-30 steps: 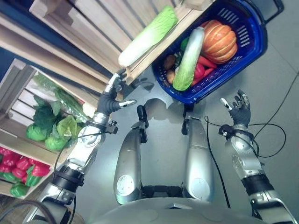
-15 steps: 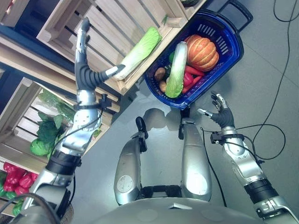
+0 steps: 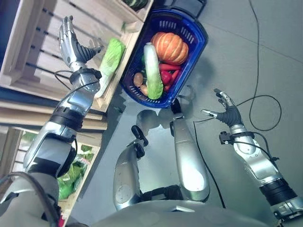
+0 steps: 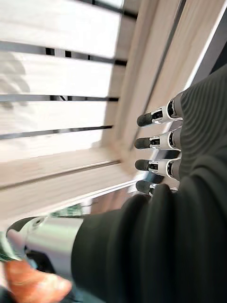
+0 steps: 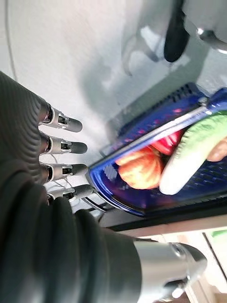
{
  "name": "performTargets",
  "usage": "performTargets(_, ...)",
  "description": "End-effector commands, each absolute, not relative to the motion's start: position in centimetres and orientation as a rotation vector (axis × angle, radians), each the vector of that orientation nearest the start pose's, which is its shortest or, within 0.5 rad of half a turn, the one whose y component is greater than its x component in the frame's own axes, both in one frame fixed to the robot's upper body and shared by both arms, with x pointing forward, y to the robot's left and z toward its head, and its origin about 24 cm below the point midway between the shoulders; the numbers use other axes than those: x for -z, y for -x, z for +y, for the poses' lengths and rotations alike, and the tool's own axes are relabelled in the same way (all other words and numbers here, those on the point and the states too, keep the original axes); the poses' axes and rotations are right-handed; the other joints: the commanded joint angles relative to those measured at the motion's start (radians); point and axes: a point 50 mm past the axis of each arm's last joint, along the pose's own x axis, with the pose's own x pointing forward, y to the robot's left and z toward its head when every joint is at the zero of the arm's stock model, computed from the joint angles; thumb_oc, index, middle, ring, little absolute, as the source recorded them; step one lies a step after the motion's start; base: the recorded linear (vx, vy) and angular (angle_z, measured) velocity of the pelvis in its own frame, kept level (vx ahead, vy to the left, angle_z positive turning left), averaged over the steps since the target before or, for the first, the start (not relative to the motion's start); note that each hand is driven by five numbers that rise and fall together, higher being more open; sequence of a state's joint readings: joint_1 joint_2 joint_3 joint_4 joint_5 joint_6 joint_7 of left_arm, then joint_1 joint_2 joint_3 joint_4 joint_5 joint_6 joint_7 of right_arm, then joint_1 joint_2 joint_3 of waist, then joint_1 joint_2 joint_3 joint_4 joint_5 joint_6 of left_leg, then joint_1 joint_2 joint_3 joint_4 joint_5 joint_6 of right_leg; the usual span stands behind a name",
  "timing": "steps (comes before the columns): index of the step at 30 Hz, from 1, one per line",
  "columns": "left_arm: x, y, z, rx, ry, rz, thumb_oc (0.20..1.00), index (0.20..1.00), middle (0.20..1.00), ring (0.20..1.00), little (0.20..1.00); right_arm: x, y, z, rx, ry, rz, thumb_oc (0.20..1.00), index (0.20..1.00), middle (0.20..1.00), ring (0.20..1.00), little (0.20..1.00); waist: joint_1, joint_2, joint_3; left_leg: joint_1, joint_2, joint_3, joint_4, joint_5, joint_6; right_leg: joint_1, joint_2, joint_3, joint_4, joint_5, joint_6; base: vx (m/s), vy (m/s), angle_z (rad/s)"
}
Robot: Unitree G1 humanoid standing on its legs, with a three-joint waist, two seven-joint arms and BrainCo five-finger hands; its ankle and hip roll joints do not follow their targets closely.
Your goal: Pick up fruits and vegetables into the basket
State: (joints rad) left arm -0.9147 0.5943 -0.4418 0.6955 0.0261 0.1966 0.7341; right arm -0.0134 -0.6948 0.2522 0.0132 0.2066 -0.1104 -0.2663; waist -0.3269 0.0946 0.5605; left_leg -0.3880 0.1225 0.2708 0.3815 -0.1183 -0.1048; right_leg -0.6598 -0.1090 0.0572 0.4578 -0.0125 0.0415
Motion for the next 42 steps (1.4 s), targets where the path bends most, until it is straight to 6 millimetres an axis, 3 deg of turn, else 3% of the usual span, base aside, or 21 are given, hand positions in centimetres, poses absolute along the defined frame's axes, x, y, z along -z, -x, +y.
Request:
performTargets(1, -17.9, -38.1, 26.4, -0.726, -0.824, -0.122, 1.0, 1.0, 1.0, 1.0, 1.0, -7.1, -24.7, -21.9, -0.03, 0.43, -0.099, 1.0, 1.0, 1.0, 1.0, 1.0, -0.026, -0.054, -0.04, -0.129, -0.002, 0.013, 0.046, 0.023, 0.04, -0.036, 0.032, -0.027, 0.112, -0.159, 0.015, -0.01, 0.076, -0.17)
performTargets(10, -13.9, -37.5, 29.6, -0.776, -0.808, 0.178, 1.0, 1.0, 1.0, 1.0, 1.0, -7.2, -25.6, -21.7, -0.01, 0.411, -0.098, 1.0, 1.0, 1.0, 1.0, 1.0, -0.051, -0.064, -0.04, -0.197, 0.006, 0.042, 0.072, 0.013, 0.033, -0.11, 0.042, -0.013, 0.104, -0.145, 0.011, -0.01, 0.043, -0.07)
performTargets(25, -8.7, -33.9, 33.4, -0.914, -0.687, 0.483, 1.0, 1.0, 1.0, 1.0, 1.0, -7.8, -26.1, -22.2, 0.041, 0.388, -0.092, 1.0, 1.0, 1.0, 1.0, 1.0, -0.028, -0.06, -0.04, -0.277, -0.001, 0.034, 0.089, 0.014, 0.026, -0.189, 0.038, -0.029, 0.115, -0.145, 0.002, 0.0, 0.017, 0.0)
performTargets(42, -10.3, -33.7, 34.7, -0.983, -0.713, 0.492, 1.0, 1.0, 1.0, 1.0, 1.0, -8.4, -27.0, -22.2, 0.057, 0.359, -0.119, 1.0, 1.0, 1.0, 1.0, 1.0, -0.019, -0.058, -0.04, -0.374, 0.001, 0.026, 0.124, 0.005, 0.028, -0.287, 0.041, -0.021, 0.126, -0.13, -0.002, 0.0, 0.004, 0.0)
